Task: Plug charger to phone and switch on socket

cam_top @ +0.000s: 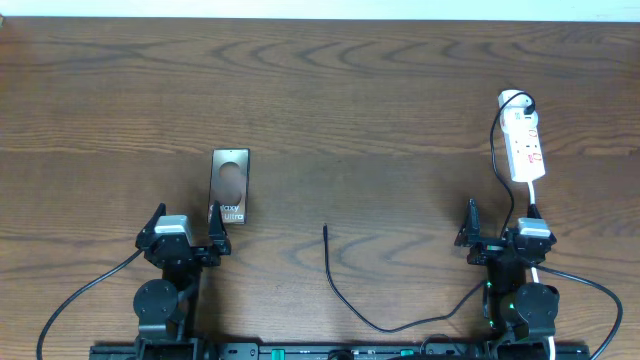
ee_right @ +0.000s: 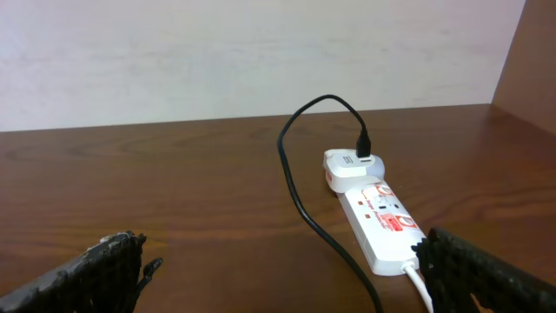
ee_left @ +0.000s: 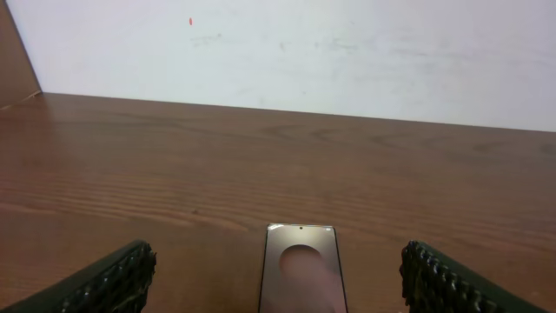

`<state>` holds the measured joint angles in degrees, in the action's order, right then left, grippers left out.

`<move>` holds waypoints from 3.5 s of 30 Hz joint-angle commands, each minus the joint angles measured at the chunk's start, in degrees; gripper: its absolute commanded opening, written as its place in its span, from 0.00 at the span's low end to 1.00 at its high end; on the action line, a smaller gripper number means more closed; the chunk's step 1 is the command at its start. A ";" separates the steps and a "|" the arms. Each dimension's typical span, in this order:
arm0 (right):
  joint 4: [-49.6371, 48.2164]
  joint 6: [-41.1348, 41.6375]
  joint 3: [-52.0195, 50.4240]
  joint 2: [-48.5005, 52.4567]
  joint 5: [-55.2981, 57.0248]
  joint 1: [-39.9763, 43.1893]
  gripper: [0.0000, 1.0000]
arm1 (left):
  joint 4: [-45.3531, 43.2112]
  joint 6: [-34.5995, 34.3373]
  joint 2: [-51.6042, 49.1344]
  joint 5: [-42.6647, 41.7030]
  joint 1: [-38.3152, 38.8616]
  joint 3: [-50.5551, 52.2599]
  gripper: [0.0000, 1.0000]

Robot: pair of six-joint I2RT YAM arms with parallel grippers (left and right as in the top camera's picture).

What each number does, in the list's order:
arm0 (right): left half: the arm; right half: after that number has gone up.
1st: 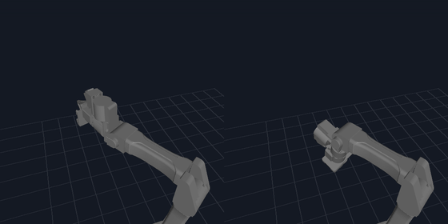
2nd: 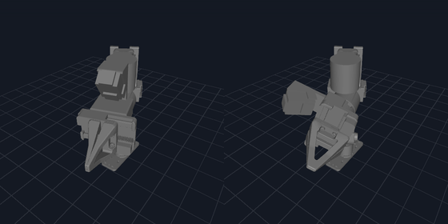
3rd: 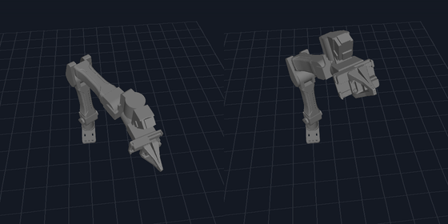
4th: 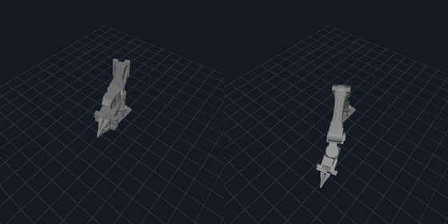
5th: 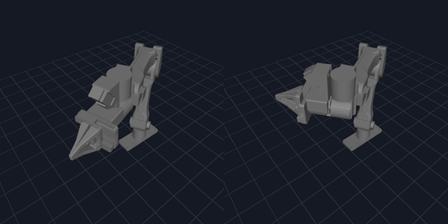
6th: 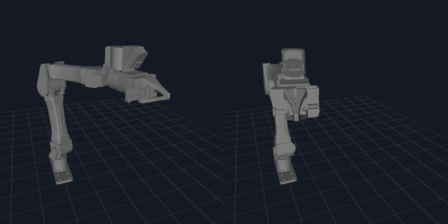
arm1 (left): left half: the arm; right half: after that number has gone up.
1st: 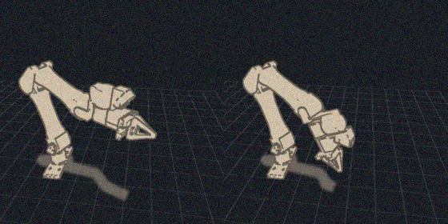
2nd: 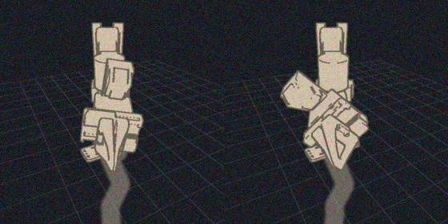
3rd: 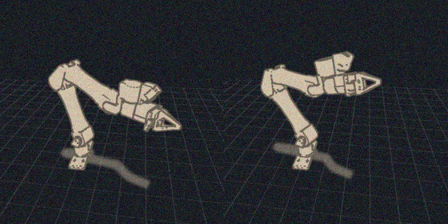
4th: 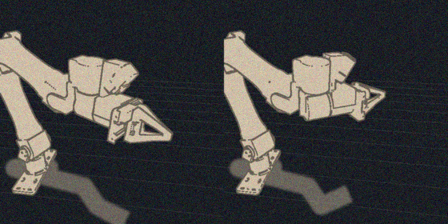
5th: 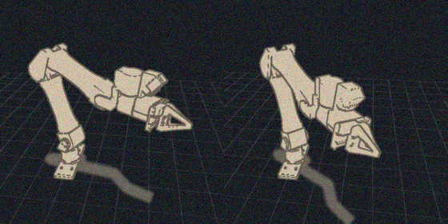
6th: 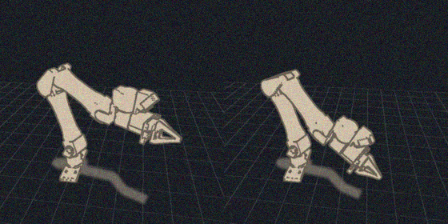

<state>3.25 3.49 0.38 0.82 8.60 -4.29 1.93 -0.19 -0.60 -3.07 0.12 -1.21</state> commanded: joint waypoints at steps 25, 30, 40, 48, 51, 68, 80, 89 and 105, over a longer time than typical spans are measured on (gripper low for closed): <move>0.24 0.72 -0.07 -0.44 0.04 -0.09 0.99 | -2.03 -0.26 -0.13 0.94 0.22 -1.09 0.91; 0.24 0.74 -0.07 -0.44 0.04 -0.09 0.99 | -1.99 -0.26 -7.04 0.92 0.22 -6.78 0.91; 0.24 0.74 -0.07 -0.44 0.04 -0.09 0.99 | 4.81 0.63 -37.57 0.90 0.22 -30.95 0.91; 0.24 0.74 -0.07 -0.44 0.04 -0.09 0.99 | 38.47 0.61 -69.48 0.90 0.22 -69.26 0.91; 0.24 0.74 -0.07 -0.44 0.04 -0.09 0.99 | 48.46 0.61 -77.79 0.90 0.22 -79.38 0.91; 0.24 0.74 -0.07 -0.44 0.04 -0.09 0.99 | 57.64 0.37 -91.89 -1.22 0.22 -86.82 0.24; 0.24 0.74 -0.07 -0.44 0.04 -0.09 0.99 | 58.03 0.35 -91.89 -1.40 0.24 -86.40 0.99; 0.24 0.72 -0.07 -0.44 0.04 -0.09 0.99 | 57.05 0.13 -91.89 -2.54 0.24 -82.05 0.99; 0.24 0.74 -0.07 -0.44 0.04 -0.09 0.99 | 51.49 0.15 -97.66 -2.27 0.24 -74.01 1.00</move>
<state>3.22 3.51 0.38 0.69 8.58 -4.29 53.43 -0.01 -95.15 -5.50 0.19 -75.35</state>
